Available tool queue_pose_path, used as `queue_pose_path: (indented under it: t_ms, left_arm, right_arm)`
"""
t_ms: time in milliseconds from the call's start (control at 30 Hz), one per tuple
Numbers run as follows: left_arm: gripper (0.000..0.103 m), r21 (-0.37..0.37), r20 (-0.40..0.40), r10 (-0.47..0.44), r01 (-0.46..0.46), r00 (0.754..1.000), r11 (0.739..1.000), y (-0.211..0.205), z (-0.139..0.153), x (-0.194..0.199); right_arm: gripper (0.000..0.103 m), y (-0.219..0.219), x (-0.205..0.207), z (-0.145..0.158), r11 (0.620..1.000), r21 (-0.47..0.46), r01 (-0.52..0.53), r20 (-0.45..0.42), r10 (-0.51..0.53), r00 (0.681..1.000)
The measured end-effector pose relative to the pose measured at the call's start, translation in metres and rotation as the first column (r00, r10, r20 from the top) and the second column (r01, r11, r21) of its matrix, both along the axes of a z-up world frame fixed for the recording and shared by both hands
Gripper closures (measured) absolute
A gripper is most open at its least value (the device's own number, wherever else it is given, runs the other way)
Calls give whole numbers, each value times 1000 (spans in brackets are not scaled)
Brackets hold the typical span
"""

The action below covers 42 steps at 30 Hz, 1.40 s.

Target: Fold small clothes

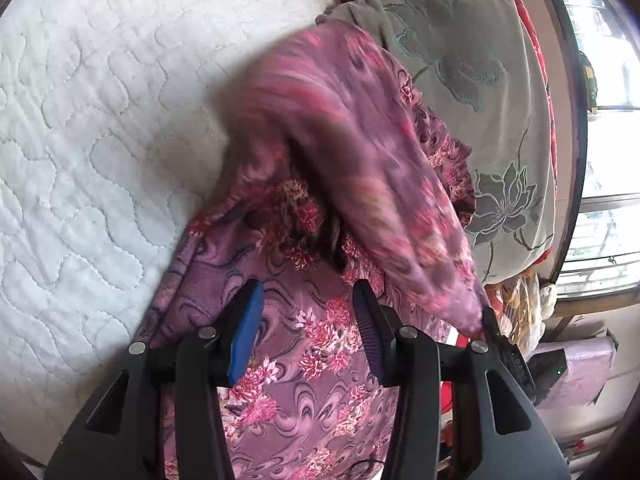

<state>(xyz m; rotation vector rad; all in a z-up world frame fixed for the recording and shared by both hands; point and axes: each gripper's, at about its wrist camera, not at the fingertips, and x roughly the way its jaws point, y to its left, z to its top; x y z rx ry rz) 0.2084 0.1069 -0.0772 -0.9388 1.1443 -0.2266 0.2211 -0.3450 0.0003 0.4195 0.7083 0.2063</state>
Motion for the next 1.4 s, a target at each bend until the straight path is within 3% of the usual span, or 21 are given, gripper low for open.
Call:
queue_pose_path:
  t_ms: [200,300,400,533,600,633,667,700,767,833,900,933,967,1067,1133,1200,1233,1267,1333,1400]
  left_arm:
    - [59,2,1,2,-2,1000,1000,-1,0,-1]
    - [59,6,-4,-4,4,1000,1000,-1,2,-4]
    - [59,7,5,-29,29,1000,1000,-5,13,-12]
    - [59,52,89,-73,68,993,996,-18,42,-5]
    - [58,71,100,-82,75,992,995,-23,49,8]
    - [58,90,97,-79,70,992,993,-25,51,17]
    - [58,100,96,-77,68,992,993,-26,52,22]
    - [58,123,88,-78,67,993,990,-28,51,32]
    - [58,205,45,-71,60,996,977,-29,46,44]
    - [58,278,-4,-67,65,998,958,-28,33,51]
    - [72,291,-50,-59,71,997,954,-22,13,53]
    - [84,285,-46,-47,58,998,957,-18,9,52]
    - [86,266,-39,-33,43,999,963,-12,7,50]
    - [87,166,-48,-37,44,998,985,5,3,46]
    - [87,129,-62,-29,37,998,991,10,5,40]
    - [86,132,-32,-47,51,998,990,6,15,34]
    - [82,150,0,-73,72,997,986,-2,23,31]
    - [70,176,20,-91,86,996,981,-9,29,30]
    - [46,301,43,-134,115,990,947,-32,37,30]
    - [44,411,8,-200,179,980,894,-57,30,36]
  right_arm:
    - [101,-46,-5,-3,994,-46,101,-10,-101,995]
    - [101,-63,0,-29,987,-89,135,-95,-144,985]
    - [99,-77,0,-49,987,-65,145,-165,-153,974]
    - [88,-88,-1,-45,985,37,166,-155,-158,975]
    - [68,-91,5,-45,981,47,186,-188,-174,967]
    - [67,-89,9,-46,982,37,187,-203,-176,963]
    - [67,-87,14,-47,984,33,175,-214,-164,963]
    - [74,-84,16,-47,986,35,161,-216,-150,965]
    - [101,-75,19,-39,995,32,95,-177,-88,980]
    - [101,-71,12,-24,997,26,76,-87,-74,993]
    - [101,-79,7,-20,993,52,106,-38,-105,994]
    - [101,-84,8,-25,991,47,125,-55,-123,991]
    - [101,-87,13,-35,991,23,135,-107,-132,986]
    - [101,-85,22,-62,991,-79,107,-252,-123,960]
    - [94,-85,14,-51,984,-110,143,-218,-164,962]
    - [94,-90,3,-34,980,-53,192,-145,-198,969]
    - [94,-90,-4,-24,982,-8,189,-89,-189,978]
    - [94,-87,-8,-18,984,10,175,-56,-175,983]
    - [92,-76,-7,-16,993,11,116,-48,-115,992]
    - [88,-59,1,-28,998,-51,49,-107,-54,993]
